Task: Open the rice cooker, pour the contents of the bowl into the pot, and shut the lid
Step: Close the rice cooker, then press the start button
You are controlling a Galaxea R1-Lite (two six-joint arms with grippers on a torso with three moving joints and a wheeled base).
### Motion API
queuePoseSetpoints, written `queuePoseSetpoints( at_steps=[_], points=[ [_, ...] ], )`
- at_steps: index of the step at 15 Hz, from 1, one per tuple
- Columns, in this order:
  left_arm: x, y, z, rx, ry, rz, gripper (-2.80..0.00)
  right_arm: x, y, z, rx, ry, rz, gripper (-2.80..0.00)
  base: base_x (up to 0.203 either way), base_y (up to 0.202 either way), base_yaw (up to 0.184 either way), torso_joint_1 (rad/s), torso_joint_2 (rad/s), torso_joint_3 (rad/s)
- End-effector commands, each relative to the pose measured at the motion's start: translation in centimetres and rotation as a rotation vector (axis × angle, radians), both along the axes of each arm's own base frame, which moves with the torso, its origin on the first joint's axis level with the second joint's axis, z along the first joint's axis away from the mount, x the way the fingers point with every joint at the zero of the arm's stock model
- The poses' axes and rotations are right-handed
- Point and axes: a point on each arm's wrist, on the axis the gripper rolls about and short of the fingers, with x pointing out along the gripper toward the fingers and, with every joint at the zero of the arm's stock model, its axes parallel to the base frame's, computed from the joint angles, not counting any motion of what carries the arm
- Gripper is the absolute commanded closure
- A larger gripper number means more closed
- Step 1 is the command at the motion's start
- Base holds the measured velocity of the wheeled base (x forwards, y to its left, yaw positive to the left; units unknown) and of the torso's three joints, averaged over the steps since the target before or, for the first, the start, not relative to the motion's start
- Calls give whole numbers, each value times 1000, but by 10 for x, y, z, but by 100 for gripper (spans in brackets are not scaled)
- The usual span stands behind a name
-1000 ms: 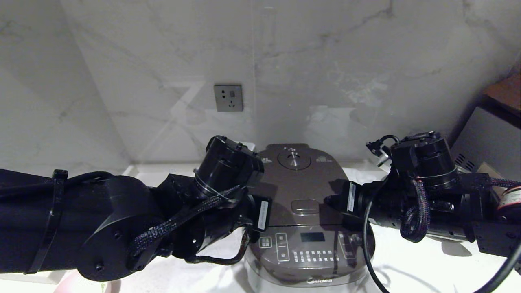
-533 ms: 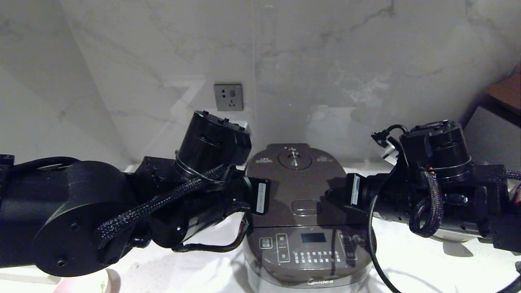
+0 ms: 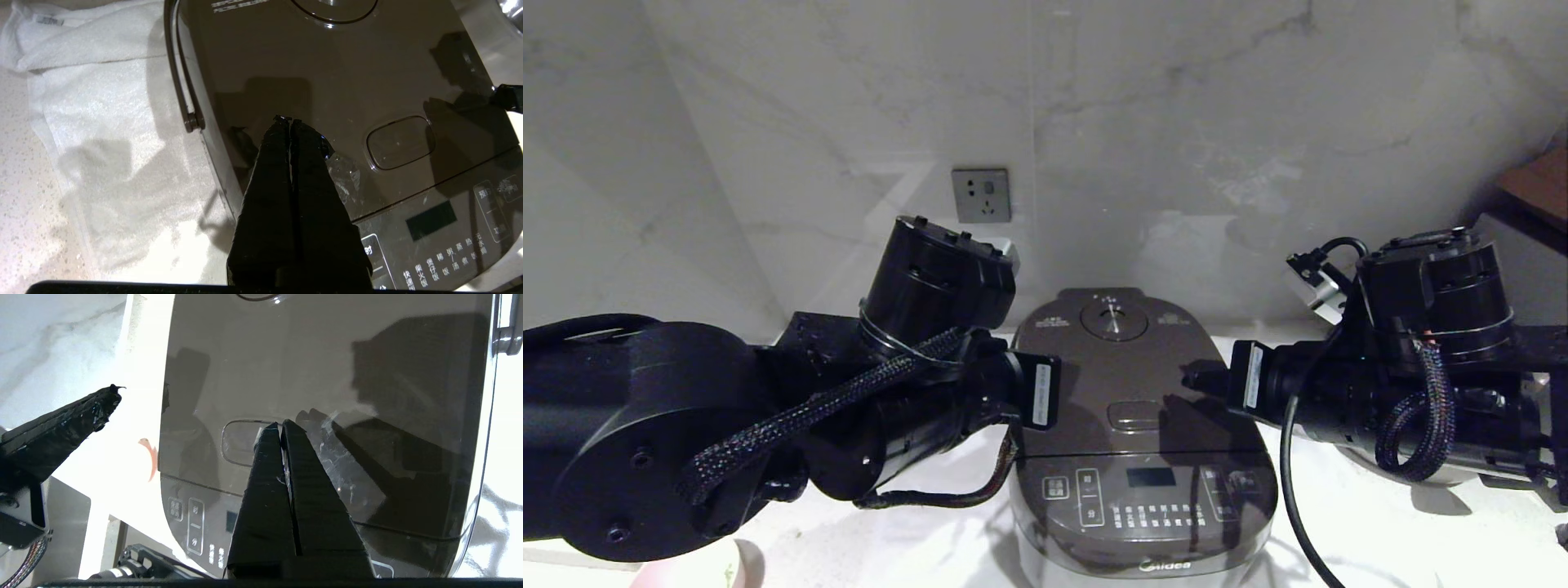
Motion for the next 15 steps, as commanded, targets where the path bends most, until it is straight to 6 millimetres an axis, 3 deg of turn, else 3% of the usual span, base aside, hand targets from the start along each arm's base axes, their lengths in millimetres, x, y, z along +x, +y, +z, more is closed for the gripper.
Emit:
queuePoseSetpoints(
  at_steps=[1,5,7,11,15],
  points=[
    [-6,8,7,-22,-12,8,0,-4,-2,5,12,-15,1,0,0,0,0,0,0,0],
    [-35,55,27,-77,-67,34,0,-13,-7,9,12,-34,1,0,0,0,0,0,0,0],
    [-58,88,29,-81,-106,51,0,-21,-13,15,24,-54,1,0,0,0,0,0,0,0],
    [-113,158,50,-173,-276,101,0,-37,-24,21,15,-84,7,0,0,0,0,0,0,0],
    [-162,214,38,-98,-461,227,0,-41,-32,25,18,-109,-9,0,0,0,0,0,0,0]
  ],
)
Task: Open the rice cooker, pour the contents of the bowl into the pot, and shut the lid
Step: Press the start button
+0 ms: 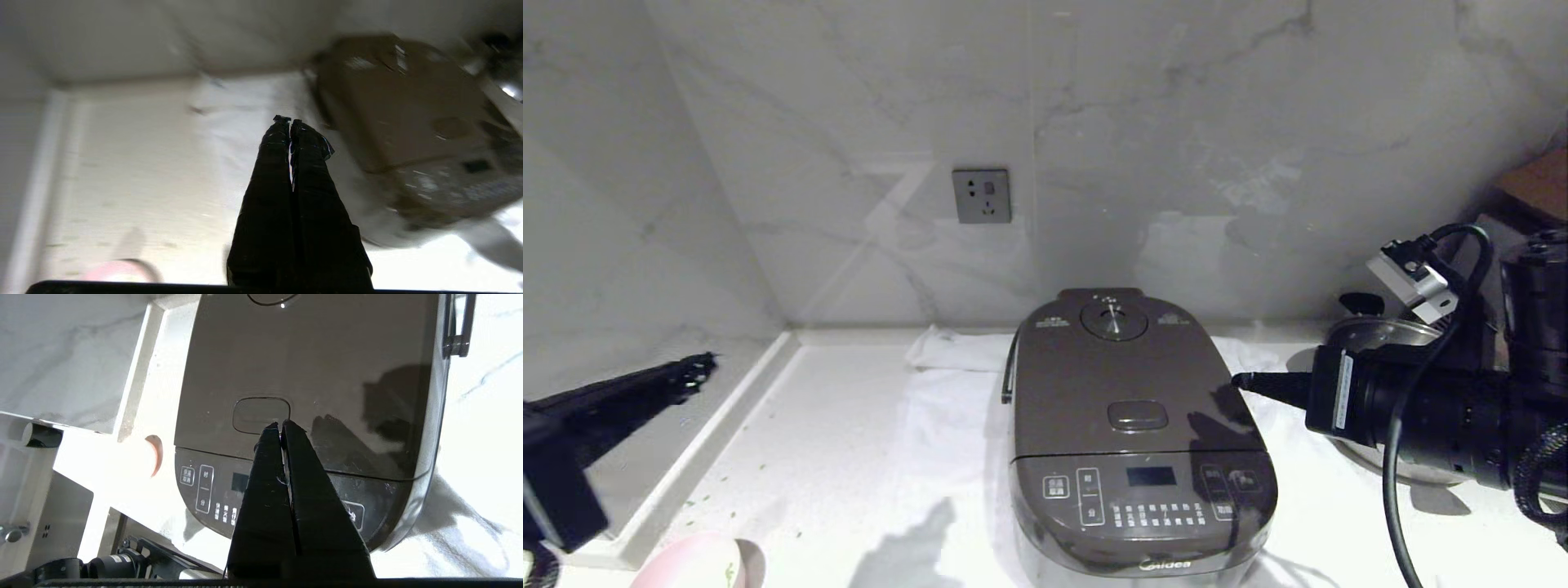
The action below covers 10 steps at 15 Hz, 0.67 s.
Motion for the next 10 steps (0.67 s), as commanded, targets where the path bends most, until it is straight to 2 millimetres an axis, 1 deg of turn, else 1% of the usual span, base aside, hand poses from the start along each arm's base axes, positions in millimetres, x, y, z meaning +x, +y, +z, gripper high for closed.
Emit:
queuePoseSetpoints(
  at_steps=[1,3,5,8,10],
  points=[
    [-41,37,0,-39,-155,134,0,-4,-5,6,17,-22,-12,0,0,0,0,0,0,0],
    [-61,49,0,-18,-239,235,0,-8,-8,9,25,-37,-13,0,0,0,0,0,0,0],
    [-80,56,-3,23,-310,356,0,-8,-9,10,25,-38,-17,0,0,0,0,0,0,0],
    [-106,58,-24,92,-384,512,0,-9,-10,11,20,-51,-13,0,0,0,0,0,0,0],
    [-101,59,-43,133,-340,623,0,-12,-11,14,28,-65,-9,0,0,0,0,0,0,0]
  ],
)
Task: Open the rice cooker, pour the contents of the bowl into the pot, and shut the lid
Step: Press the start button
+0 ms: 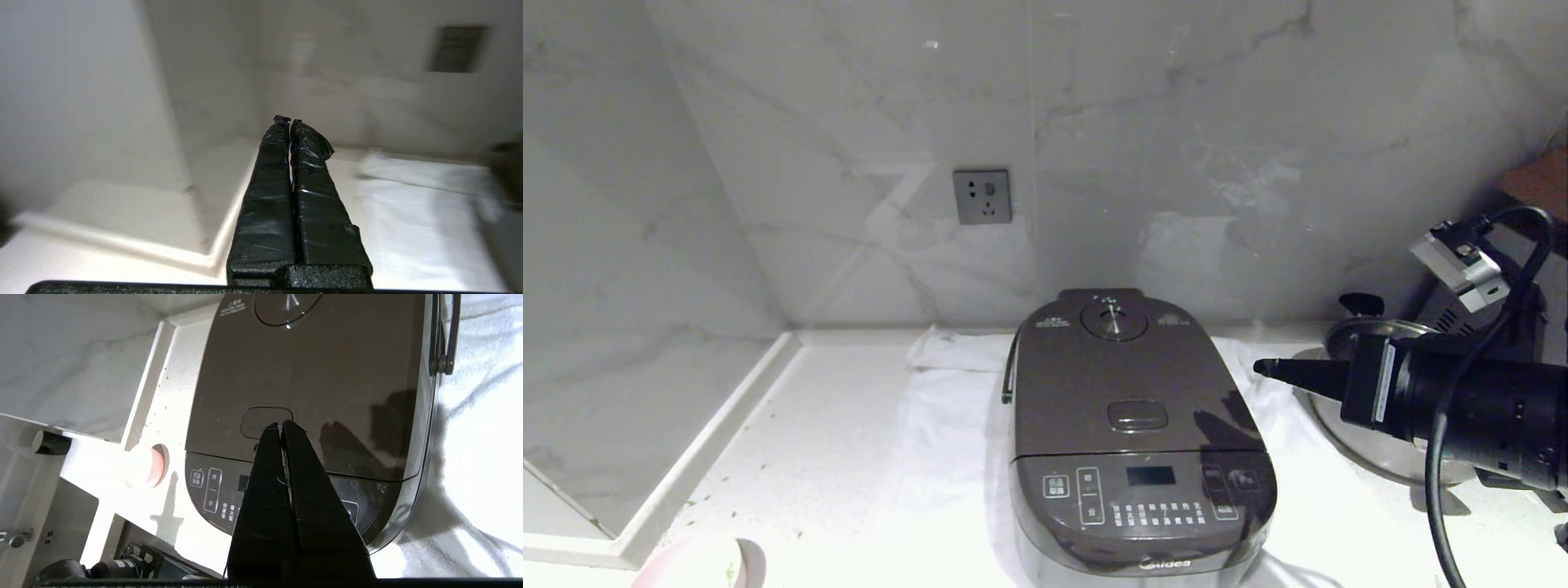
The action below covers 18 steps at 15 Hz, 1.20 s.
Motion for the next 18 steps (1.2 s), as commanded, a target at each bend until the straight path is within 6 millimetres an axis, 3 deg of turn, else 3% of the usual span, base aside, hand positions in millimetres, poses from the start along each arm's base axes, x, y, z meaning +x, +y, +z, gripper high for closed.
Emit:
queuePoseSetpoints(
  at_steps=[1,5,8,14,18],
  points=[
    [-6,2,-16,-16,-20,119,0,-3,-1,3,8,-13,1,0,0,0,0,0,0,0],
    [-16,-4,-25,67,-31,226,0,-3,-2,-3,-7,-3,5,0,0,0,0,0,0,0],
    [-30,-7,-70,140,-40,50,0,-4,-2,-1,-22,-22,16,0,0,0,0,0,0,0],
    [-4,-11,-141,58,214,-138,0,-12,-5,0,-19,-34,31,0,0,0,0,0,0,0],
    [-3,-13,-150,25,268,-239,0,-14,-4,-5,-34,-13,50,0,0,0,0,0,0,0]
  ],
)
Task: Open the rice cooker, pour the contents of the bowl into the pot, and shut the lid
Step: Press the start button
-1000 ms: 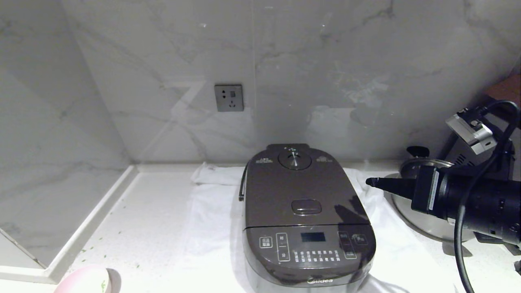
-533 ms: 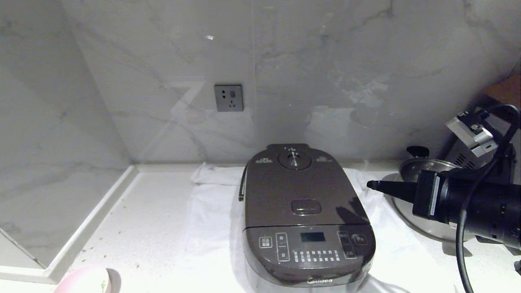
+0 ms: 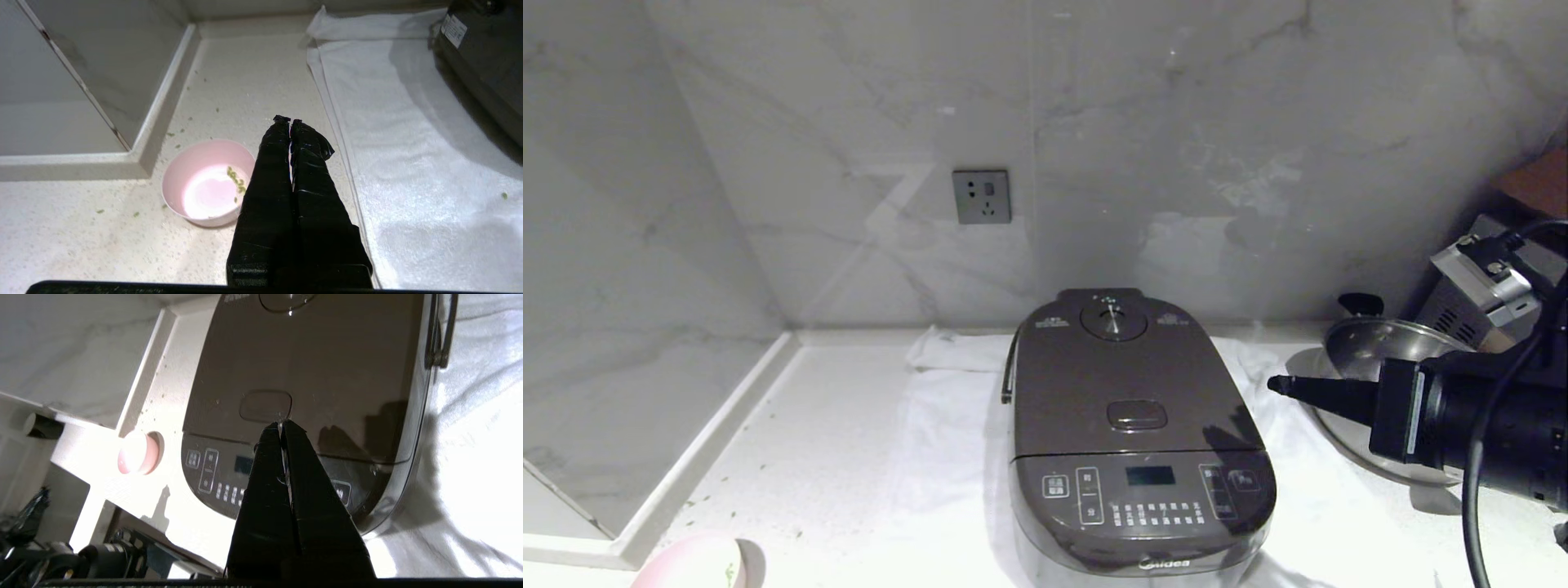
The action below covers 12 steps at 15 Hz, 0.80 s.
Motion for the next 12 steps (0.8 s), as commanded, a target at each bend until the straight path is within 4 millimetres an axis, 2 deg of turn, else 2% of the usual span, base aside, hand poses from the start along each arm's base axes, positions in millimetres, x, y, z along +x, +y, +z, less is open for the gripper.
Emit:
queuePoseSetpoints(
  at_steps=[1,6,9,12],
  points=[
    [0,0,-3,-5,13,-17,0,1,3,-4,-7,19,13,0,0,0,0,0,0,0],
    [0,0,-2,-8,13,-13,0,8,17,-21,-50,85,52,0,0,0,0,0,0,0],
    [0,0,-2,-12,11,0,0,23,28,-41,-97,164,59,0,0,0,0,0,0,0],
    [0,0,-2,-12,12,-2,0,28,34,-48,-95,206,100,0,0,0,0,0,0,0]
  ],
)
